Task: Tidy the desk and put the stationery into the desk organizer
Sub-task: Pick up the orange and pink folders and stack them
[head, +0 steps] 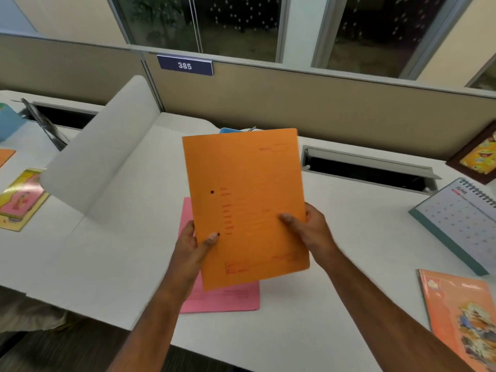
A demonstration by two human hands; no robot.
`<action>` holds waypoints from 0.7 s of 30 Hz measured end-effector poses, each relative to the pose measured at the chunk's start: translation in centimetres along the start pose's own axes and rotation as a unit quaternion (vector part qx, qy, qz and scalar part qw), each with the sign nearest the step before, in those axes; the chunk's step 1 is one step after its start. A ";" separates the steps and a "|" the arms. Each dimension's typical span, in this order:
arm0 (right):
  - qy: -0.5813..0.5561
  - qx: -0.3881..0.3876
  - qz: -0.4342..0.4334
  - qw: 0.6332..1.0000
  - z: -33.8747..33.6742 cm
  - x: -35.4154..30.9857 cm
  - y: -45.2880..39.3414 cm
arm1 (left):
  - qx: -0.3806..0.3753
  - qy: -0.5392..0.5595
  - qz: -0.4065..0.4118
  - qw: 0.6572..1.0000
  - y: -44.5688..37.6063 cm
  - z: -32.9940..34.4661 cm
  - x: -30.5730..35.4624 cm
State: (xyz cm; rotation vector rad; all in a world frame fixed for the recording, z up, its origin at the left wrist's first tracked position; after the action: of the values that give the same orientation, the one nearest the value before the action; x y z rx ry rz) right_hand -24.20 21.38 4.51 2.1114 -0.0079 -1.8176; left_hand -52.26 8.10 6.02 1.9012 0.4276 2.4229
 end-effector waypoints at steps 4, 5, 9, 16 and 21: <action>0.017 0.034 -0.006 0.999 -5.5 0.3 2.8 | -0.058 -0.075 -0.002 0.996 -0.7 4.5 -0.2; 0.020 0.040 -0.014 0.999 -6.6 0.2 3.5 | -0.068 -0.094 -0.004 0.993 -0.9 5.5 -0.4; -0.001 0.087 -0.035 0.996 -10.5 0.1 5.9 | -0.103 -0.169 -0.005 0.980 -1.9 9.3 -1.0; -0.007 0.151 -0.022 0.988 -14.8 4.0 9.4 | -0.101 -0.259 0.007 0.960 -3.3 13.2 -3.4; -0.009 0.163 0.021 0.986 -16.0 7.9 10.7 | -0.116 -0.286 0.011 0.951 -3.1 14.7 -5.3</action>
State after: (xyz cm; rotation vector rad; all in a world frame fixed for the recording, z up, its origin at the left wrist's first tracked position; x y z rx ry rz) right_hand -5.05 13.71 1.58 2.2865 -0.3752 -1.9183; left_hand -37.27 12.88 3.43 2.3536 0.0845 1.7034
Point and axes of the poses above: each hand's wrist, its own y-axis away from the middle knuckle, its own z-axis out of the palm, x = y × z, the point moved 10 cm from there along -y, towards the middle knuckle, and after that the axes turned 4 degrees about -x, right-handed, at the moved point
